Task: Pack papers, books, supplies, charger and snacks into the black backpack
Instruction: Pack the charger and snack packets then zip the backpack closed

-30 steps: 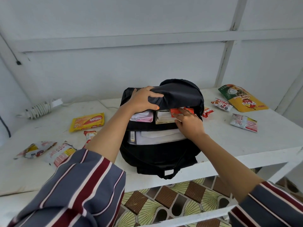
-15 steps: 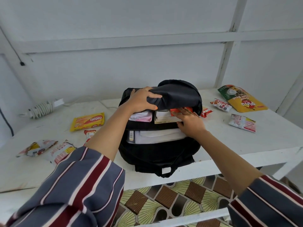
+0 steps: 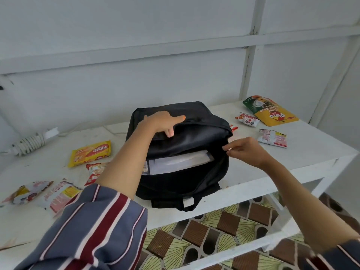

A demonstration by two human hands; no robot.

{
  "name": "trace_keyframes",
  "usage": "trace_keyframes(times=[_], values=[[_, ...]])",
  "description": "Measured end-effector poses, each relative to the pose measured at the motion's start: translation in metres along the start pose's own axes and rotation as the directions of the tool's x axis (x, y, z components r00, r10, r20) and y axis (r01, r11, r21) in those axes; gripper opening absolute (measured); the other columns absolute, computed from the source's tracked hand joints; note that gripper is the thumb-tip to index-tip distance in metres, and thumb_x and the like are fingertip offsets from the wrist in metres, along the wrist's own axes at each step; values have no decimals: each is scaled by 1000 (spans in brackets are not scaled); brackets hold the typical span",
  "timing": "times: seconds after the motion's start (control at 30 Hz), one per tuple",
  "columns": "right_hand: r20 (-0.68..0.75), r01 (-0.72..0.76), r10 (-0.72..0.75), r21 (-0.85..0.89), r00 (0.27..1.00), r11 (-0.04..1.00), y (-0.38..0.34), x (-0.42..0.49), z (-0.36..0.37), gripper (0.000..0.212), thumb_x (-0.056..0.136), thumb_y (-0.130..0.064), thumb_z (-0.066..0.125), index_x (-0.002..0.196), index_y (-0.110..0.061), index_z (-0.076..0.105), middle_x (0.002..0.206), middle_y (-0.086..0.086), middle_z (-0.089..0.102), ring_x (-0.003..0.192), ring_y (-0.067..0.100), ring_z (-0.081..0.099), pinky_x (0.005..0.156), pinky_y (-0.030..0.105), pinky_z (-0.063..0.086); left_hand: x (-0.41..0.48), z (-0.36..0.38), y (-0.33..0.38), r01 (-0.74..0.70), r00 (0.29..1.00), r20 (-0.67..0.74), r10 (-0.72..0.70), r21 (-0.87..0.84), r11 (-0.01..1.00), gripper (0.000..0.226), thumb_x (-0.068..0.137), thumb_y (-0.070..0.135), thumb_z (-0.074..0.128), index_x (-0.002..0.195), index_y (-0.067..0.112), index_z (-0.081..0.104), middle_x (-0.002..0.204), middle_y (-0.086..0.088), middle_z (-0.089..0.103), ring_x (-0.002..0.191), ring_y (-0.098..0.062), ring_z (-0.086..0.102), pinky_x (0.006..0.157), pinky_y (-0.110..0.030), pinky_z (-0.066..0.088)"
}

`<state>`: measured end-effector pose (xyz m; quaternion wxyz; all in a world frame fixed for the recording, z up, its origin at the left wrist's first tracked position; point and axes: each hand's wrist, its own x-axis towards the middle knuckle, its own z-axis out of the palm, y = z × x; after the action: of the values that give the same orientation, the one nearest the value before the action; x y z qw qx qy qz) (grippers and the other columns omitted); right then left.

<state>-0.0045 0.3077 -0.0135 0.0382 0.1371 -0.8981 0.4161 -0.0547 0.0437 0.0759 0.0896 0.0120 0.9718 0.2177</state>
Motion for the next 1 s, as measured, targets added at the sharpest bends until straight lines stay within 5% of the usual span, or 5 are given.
trace_keyframes(times=[0.1, 0.3, 0.5, 0.7, 1.0], values=[[-86, -69, 67, -19, 994, 997, 21, -8, -24, 19, 85, -3, 62, 101, -7, 71, 102, -1, 66, 85, 18, 66, 83, 29, 52, 8, 8, 35, -3, 965, -251, 82, 298, 954, 44, 85, 54, 46, 66, 15, 54, 68, 4, 56, 86, -19, 54, 105, -49, 19], [-212, -177, 164, -43, 964, 983, 60, -5, -80, 24, 84, -5, 64, 108, -6, 69, 101, 8, 69, 86, 21, 64, 90, 36, 51, 39, 41, 126, -233, 775, -551, 309, 206, 950, 29, 87, 32, 49, 65, 12, 44, 66, 1, 45, 72, -21, 46, 74, -33, 35], [-265, -237, 227, -5, 937, 971, 114, 32, -153, 30, 82, -6, 68, 113, -7, 66, 102, 12, 68, 93, 22, 62, 90, 38, 49, 97, 103, 218, -470, 873, -292, 390, -296, 831, 9, 85, 21, 57, 79, 15, 55, 81, -3, 53, 74, -18, 48, 63, -27, 37], [-240, -263, 269, 58, 933, 963, 186, 92, -217, 38, 79, -3, 69, 115, -14, 66, 107, 12, 61, 97, 26, 60, 83, 30, 46, 193, 162, 272, -269, 958, -41, 283, -468, 842, 47, 85, 23, 62, 130, 14, 51, 130, -5, 52, 115, -21, 51, 79, -24, 37], [-67, -292, 298, 85, 952, 953, 271, 181, -246, 44, 84, -6, 65, 126, -16, 58, 134, 8, 53, 127, 26, 43, 95, 28, 35, 280, 204, 293, -34, 993, 75, 90, -554, 832, 59, 84, 19, 64, 137, 21, 38, 134, -9, 47, 114, -25, 50, 89, -33, 46]])
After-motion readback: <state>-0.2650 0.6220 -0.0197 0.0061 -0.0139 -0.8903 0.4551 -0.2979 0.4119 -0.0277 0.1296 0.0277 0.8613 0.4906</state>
